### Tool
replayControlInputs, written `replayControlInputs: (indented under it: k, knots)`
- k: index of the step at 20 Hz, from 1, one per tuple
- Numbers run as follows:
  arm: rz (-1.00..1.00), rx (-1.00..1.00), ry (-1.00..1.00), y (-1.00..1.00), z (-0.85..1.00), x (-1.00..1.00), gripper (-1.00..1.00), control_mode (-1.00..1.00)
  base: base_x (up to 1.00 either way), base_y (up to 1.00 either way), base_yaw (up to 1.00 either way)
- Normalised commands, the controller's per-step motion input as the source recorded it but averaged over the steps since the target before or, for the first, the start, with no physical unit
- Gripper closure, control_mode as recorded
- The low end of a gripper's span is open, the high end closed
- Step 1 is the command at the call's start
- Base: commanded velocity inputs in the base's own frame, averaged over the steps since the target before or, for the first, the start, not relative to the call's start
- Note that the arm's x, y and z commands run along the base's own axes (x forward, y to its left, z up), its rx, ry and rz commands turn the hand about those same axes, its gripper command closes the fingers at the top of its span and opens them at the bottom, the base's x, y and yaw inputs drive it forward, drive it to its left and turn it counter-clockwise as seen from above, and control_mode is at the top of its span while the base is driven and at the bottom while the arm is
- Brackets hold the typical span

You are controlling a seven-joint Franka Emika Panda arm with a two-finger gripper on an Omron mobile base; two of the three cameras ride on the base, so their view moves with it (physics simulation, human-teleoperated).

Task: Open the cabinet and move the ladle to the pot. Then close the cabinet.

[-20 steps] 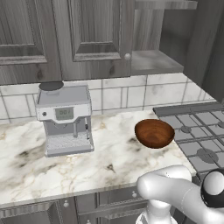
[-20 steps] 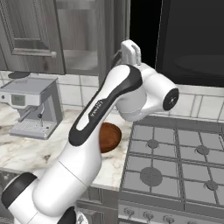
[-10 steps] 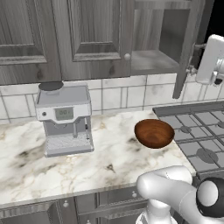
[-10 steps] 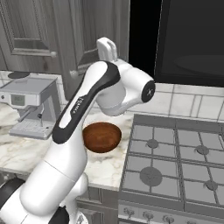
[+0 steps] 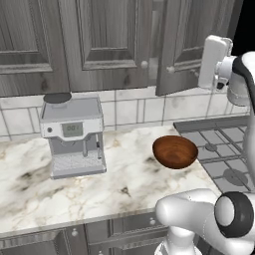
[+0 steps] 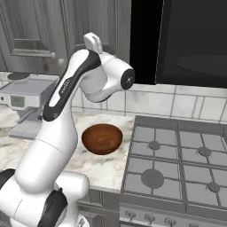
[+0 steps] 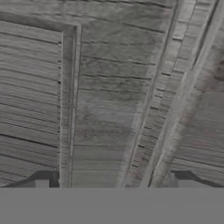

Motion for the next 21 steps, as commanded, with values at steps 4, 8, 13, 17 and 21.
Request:
replayControlInputs:
  k: [4, 8, 13, 17, 21]
  knots:
    - [-0.15, -0.09, 0.0, 0.68, 0.0, 1.0, -1.0, -1.0, 0.0, 0.0, 0.0]
    - [-0.16, -0.08, 0.0, 0.53, 0.0, 1.0, -1.0, -1.0, 0.0, 0.0, 0.0]
    - [-0.15, -0.03, 0.02, 0.31, 0.0, 0.62, -1.0, -1.0, 0.0, 0.0, 0.0]
    - [-0.06, -0.04, 0.0, 0.15, 0.02, 0.01, -1.0, -1.0, 0.0, 0.0, 0.0]
    - [-0.02, -0.02, 0.0, 0.04, 0.0, 0.0, -1.0, -1.0, 0.0, 0.0, 0.0]
